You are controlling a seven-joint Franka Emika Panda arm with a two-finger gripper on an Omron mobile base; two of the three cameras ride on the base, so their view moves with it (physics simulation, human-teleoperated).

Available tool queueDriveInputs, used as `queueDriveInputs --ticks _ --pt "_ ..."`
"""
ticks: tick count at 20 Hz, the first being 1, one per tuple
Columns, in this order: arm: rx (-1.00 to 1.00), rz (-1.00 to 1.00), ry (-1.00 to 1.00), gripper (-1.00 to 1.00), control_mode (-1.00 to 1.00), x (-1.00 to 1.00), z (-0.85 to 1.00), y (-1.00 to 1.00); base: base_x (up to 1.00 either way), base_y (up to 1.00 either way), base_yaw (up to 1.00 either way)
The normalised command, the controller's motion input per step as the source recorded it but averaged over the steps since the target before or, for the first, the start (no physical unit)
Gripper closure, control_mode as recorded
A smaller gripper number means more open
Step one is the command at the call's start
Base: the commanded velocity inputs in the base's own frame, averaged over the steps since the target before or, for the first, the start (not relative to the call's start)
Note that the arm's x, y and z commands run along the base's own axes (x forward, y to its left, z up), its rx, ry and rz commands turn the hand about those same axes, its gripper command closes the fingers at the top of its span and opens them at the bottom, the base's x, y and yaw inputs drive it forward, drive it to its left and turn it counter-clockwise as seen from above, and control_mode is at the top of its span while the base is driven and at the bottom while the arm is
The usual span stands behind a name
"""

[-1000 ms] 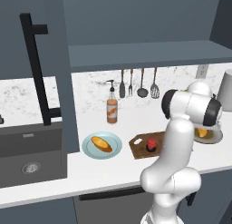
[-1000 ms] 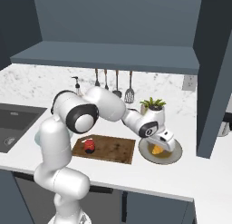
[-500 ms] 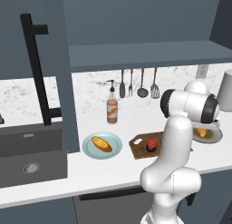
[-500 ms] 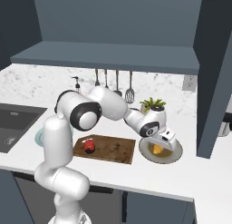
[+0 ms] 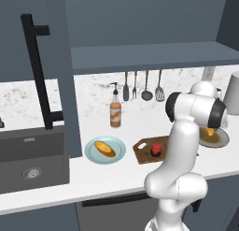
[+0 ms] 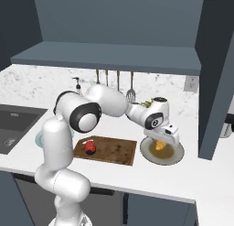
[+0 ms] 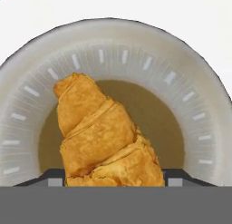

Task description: From the different types of pastries on the counter, select a croissant and place it on the cutting board. Then retrieve a jar of jam from the cabinet and place it alongside the croissant on the cutting board.

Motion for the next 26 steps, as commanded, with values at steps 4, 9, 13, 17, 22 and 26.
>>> queueDriveInputs --ticks 4,9,13,17,22,26 --pt "0.00 0.00 0.08 1.00 -1.00 0.00 0.12 0.25 0.00 0.00 0.00" --pt "0.00 0.00 0.06 1.00 -1.00 0.00 0.11 0.42 0.00 0.00 0.00" --pt "0.00 0.00 0.04 1.00 -1.00 0.00 0.18 0.34 0.00 0.00 0.00" --pt "-0.01 0.00 0.05 1.00 -1.00 0.00 0.04 0.28 0.00 0.00 0.00" --pt "-0.03 0.00 0.04 1.00 -1.00 -0.01 0.00 0.48 0.00 0.00 0.00" --pt "-0.02 0.00 0.03 1.00 -1.00 -0.03 0.00 0.56 0.00 0.00 0.00"
